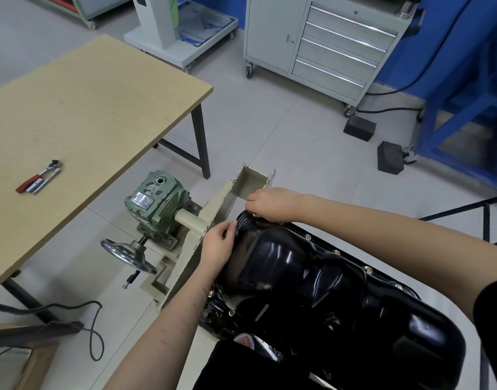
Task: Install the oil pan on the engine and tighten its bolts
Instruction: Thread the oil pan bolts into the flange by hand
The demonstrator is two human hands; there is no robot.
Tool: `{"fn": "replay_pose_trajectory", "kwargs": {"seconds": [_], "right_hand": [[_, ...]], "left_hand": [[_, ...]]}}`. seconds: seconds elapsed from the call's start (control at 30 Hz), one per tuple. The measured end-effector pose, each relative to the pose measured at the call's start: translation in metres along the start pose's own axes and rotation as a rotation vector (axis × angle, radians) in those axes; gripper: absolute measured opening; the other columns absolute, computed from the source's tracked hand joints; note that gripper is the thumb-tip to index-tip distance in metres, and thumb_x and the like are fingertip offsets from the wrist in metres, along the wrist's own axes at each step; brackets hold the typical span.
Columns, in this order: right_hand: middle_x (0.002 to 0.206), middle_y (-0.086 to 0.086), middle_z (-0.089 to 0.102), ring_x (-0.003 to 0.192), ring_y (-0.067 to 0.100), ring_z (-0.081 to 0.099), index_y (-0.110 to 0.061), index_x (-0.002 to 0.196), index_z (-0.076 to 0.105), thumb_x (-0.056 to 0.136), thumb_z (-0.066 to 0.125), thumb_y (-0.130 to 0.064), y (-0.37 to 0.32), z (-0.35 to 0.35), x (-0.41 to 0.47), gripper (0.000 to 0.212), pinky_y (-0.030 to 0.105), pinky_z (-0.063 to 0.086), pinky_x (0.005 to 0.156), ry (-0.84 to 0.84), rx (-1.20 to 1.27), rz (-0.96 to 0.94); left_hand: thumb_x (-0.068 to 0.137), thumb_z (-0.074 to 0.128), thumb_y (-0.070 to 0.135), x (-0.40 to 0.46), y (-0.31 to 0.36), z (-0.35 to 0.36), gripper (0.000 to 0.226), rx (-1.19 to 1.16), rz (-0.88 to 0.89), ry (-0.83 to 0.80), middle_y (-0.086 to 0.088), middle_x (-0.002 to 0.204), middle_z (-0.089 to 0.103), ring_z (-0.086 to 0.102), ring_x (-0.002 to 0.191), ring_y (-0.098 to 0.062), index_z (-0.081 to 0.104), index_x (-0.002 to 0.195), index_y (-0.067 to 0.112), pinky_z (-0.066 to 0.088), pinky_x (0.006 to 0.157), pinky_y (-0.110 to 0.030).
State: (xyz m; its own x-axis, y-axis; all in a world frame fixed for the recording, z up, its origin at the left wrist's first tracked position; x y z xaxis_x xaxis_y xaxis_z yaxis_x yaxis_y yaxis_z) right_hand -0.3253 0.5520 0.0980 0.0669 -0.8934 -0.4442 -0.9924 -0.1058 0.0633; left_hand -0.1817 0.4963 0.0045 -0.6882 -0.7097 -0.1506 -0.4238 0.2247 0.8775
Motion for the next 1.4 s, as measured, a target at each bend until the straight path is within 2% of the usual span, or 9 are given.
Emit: {"fn": "replay_pose_trajectory", "kwargs": {"seconds": [0.47, 0.63, 0.73, 0.87, 1.0, 1.2, 1.4], "right_hand": [[0.112, 0.012, 0.053, 0.104, 0.027, 0.050, -0.003, 0.109, 0.052, 0.091, 0.039, -0.001, -0.002, -0.005, 0.006, 0.021, 0.033, 0.040, 0.074, -0.038, -0.149, -0.101], [0.113, 0.013, 0.052, 0.106, 0.028, 0.050, -0.002, 0.111, 0.048, 0.095, 0.041, -0.011, 0.002, -0.002, 0.007, 0.020, 0.038, 0.042, 0.082, -0.042, -0.083, -0.047], [0.110, 0.015, 0.054, 0.104, 0.030, 0.052, -0.001, 0.112, 0.048, 0.094, 0.040, -0.011, 0.001, -0.001, 0.008, 0.021, 0.039, 0.041, 0.080, -0.046, -0.010, -0.028], [0.113, 0.012, 0.056, 0.106, 0.028, 0.052, -0.002, 0.109, 0.055, 0.094, 0.042, -0.014, 0.002, -0.002, 0.008, 0.023, 0.037, 0.042, 0.078, -0.037, -0.061, -0.052], [0.111, 0.014, 0.057, 0.105, 0.031, 0.053, -0.002, 0.109, 0.054, 0.095, 0.042, -0.018, 0.002, 0.000, 0.007, 0.024, 0.039, 0.043, 0.081, -0.026, -0.075, -0.025], [0.109, 0.015, 0.057, 0.104, 0.031, 0.054, -0.003, 0.109, 0.052, 0.095, 0.042, -0.018, 0.003, 0.003, 0.010, 0.023, 0.038, 0.041, 0.075, -0.019, -0.021, -0.012], [0.107, 0.016, 0.059, 0.101, 0.032, 0.055, -0.003, 0.106, 0.055, 0.092, 0.042, -0.010, 0.005, 0.005, 0.009, 0.021, 0.038, 0.044, 0.078, -0.022, -0.018, 0.002]], "left_hand": [[0.095, 0.047, 0.024, 0.000, 0.000, 0.000, 0.042, 0.005, -0.002, -0.011, 0.003, 0.050, 0.033, 0.031, 0.050, -0.010, 0.037, 0.056, 0.014, 0.027, 0.049, -0.019], [0.095, 0.047, 0.022, 0.000, 0.001, 0.000, 0.044, 0.002, -0.003, -0.010, 0.005, 0.049, 0.032, 0.030, 0.049, -0.009, 0.033, 0.053, 0.018, 0.027, 0.048, -0.018], [0.095, 0.047, 0.022, 0.000, 0.001, 0.000, 0.045, -0.003, -0.005, -0.008, 0.006, 0.048, 0.032, 0.030, 0.049, -0.009, 0.033, 0.053, 0.019, 0.027, 0.048, -0.018], [0.095, 0.047, 0.023, 0.000, 0.000, 0.000, 0.045, 0.005, -0.006, -0.005, 0.007, 0.047, 0.032, 0.030, 0.049, -0.008, 0.033, 0.052, 0.020, 0.027, 0.047, -0.018], [0.095, 0.048, 0.023, 0.000, 0.000, 0.000, 0.045, 0.004, -0.006, -0.002, 0.007, 0.048, 0.030, 0.029, 0.049, -0.009, 0.032, 0.053, 0.019, 0.027, 0.048, -0.019], [0.095, 0.047, 0.025, 0.001, -0.002, 0.001, 0.044, -0.007, -0.009, -0.011, 0.005, 0.048, 0.032, 0.030, 0.049, -0.010, 0.034, 0.053, 0.019, 0.027, 0.049, -0.020], [0.095, 0.047, 0.024, 0.000, 0.000, 0.000, 0.045, -0.007, 0.014, 0.001, 0.007, 0.047, 0.032, 0.034, 0.046, -0.009, 0.035, 0.052, 0.022, 0.030, 0.049, -0.017]]}}
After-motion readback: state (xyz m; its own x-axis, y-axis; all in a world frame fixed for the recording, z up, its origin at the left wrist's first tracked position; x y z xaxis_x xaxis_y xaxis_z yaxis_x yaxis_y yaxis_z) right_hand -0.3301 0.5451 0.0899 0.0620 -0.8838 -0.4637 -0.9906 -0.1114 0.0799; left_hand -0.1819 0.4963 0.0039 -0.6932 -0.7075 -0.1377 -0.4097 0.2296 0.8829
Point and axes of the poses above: each hand's wrist, its own x-axis towards the middle knuckle, its own z-axis out of the palm, y = z × x, the point moved 1 cm from there along x, towards the middle knuckle
